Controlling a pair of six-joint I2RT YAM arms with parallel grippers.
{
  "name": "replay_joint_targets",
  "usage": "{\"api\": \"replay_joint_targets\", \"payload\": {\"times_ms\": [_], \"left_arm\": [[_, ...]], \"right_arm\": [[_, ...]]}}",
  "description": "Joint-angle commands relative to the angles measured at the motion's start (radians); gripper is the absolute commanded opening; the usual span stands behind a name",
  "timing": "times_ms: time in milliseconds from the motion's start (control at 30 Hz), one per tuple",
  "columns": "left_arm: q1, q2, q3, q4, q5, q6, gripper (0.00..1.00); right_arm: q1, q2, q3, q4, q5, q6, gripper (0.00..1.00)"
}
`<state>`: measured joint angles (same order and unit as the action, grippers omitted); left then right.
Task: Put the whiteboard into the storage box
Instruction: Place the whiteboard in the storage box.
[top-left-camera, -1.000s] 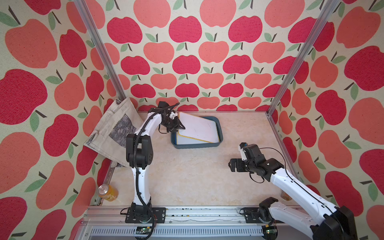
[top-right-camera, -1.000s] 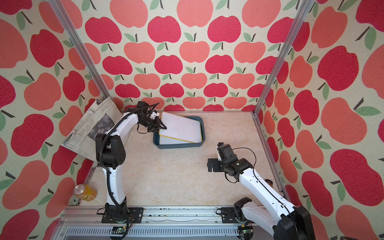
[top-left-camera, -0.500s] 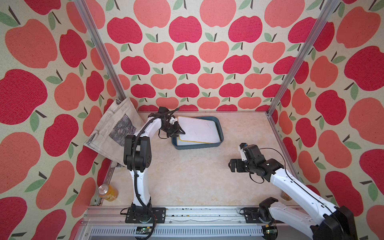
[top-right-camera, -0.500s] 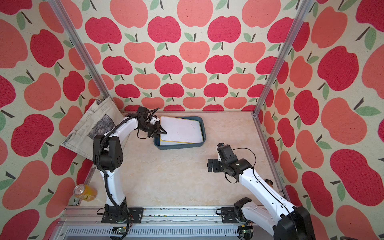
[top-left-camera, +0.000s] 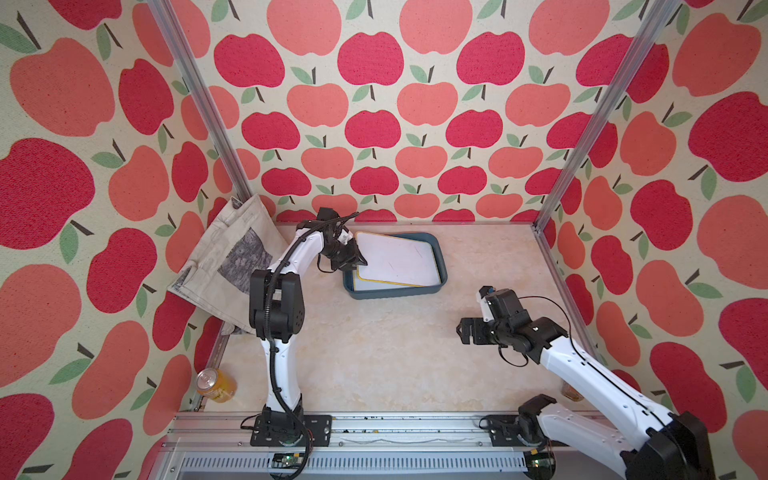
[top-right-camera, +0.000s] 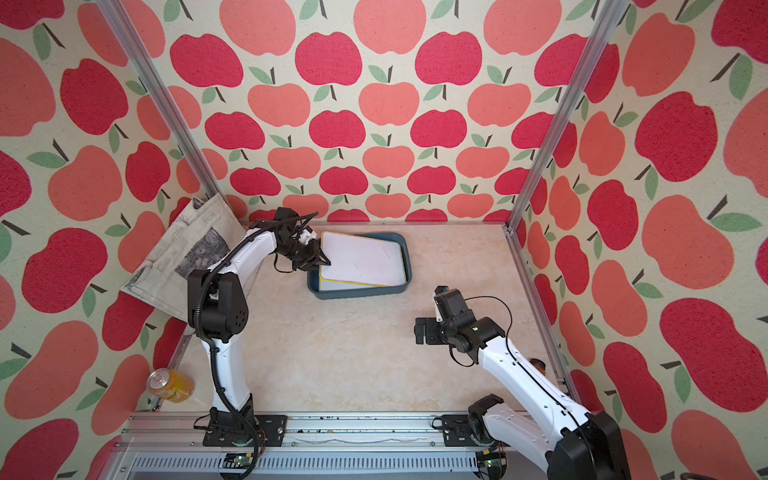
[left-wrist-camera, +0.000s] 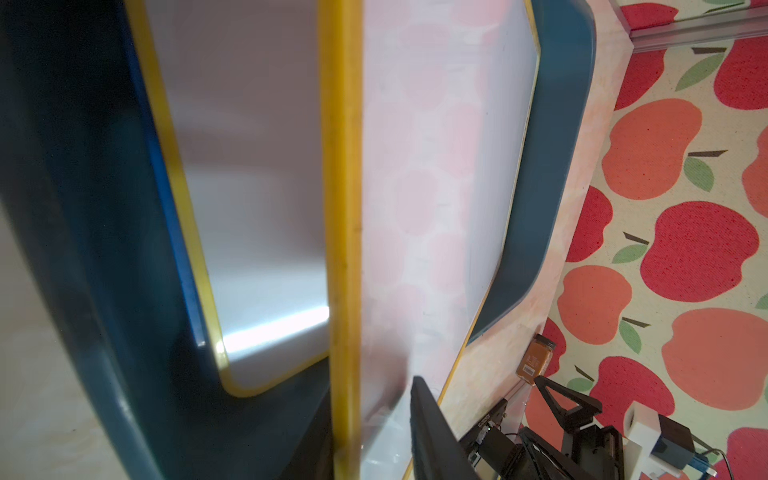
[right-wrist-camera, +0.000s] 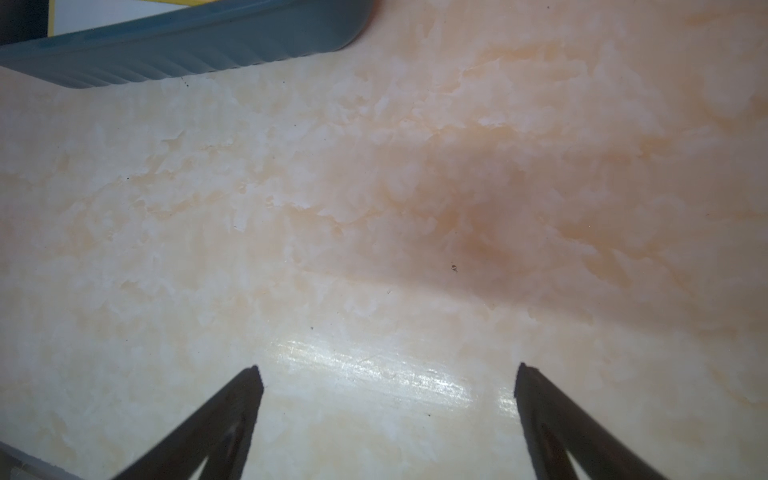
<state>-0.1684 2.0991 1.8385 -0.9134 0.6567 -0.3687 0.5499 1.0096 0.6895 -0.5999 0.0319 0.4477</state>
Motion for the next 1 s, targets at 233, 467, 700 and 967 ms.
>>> {"api": "replay_joint_targets", "payload": {"times_ms": [233,467,700,967], "left_arm": [[-0.018,0.042,0.029,-0.041,-0.031,0.020,0.30],[-0.034,0.056,0.031,-0.064,-0.078,0.028,0.30],[-0.050,0.065,0.024,-0.084,-0.128,0.036,0.30],[-0.065,0.082,0.009,-0.098,-0.180,0.054,0.30]], "right_arm": [[0.008,-0.019,-0.027,0.010,-0.017,0.020,0.99],[0.008,-0.021,-0.042,0.022,-0.023,0.023,0.99],[0.008,-0.024,-0.047,0.025,-0.026,0.023,0.99],[0.008,-0.026,-0.051,0.028,-0.027,0.023,0.99]]}}
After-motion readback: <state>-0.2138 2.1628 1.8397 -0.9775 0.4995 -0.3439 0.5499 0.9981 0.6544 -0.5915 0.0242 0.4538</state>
